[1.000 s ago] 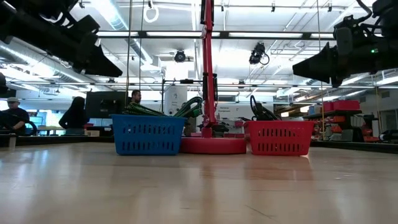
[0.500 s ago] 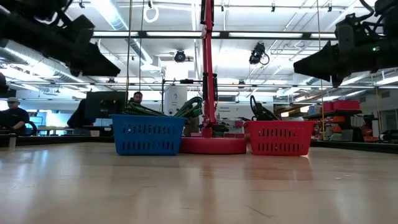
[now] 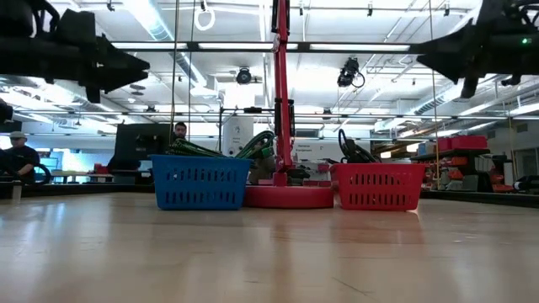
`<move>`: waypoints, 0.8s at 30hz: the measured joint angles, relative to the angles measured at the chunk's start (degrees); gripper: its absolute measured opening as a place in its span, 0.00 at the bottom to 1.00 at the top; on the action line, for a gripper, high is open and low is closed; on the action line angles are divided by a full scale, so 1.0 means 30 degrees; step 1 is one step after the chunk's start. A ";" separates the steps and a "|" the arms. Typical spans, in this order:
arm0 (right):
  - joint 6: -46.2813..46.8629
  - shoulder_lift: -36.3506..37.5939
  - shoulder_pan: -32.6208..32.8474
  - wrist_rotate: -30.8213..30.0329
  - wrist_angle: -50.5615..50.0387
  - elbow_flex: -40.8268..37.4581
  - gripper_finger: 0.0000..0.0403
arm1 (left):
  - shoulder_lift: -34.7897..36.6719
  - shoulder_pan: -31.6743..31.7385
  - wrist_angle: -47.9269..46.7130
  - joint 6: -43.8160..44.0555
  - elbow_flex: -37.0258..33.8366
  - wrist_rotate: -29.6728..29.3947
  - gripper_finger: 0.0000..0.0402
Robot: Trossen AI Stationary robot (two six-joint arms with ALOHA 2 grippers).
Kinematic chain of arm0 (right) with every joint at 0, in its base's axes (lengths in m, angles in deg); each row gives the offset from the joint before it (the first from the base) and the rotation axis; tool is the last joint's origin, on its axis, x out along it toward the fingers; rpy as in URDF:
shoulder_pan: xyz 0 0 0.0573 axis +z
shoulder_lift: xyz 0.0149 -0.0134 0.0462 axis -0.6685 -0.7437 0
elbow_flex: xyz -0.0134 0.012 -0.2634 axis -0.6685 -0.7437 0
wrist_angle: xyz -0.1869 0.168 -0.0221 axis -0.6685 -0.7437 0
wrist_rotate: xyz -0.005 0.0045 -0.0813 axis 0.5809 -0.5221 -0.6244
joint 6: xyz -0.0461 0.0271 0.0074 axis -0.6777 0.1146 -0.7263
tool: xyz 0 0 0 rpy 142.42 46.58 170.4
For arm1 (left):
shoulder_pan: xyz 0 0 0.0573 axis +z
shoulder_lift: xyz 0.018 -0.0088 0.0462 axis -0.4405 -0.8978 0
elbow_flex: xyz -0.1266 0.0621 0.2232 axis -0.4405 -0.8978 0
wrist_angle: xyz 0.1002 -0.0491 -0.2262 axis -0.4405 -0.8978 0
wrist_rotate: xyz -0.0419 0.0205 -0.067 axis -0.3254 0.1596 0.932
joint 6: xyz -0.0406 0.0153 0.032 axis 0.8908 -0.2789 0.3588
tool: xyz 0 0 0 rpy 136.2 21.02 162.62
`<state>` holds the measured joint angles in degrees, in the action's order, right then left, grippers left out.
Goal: Pick & Place USB Port
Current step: Return to Home Position
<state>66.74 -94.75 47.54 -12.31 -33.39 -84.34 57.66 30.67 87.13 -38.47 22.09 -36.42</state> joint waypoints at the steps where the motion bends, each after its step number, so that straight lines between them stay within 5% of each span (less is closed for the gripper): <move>1: -0.0003 0.0449 -0.0199 0.0040 -0.0008 0.0003 0.33 | -0.0012 0.0047 0.0704 -0.0034 0.0020 0.0005 0.36; 6: -0.0009 0.2871 -0.1194 0.0005 -0.0082 0.0003 0.33 | -0.0012 0.0060 0.2031 -0.0015 -0.0010 0.0004 0.36; 24: 0.0350 0.2509 -0.2195 -0.0542 0.0741 0.0017 0.33 | -0.0012 0.0007 0.2468 0.0067 -0.0603 0.0024 0.36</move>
<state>67.78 -87.22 40.95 -13.94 -31.16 -84.29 57.62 30.69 94.54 -38.27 20.28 -36.35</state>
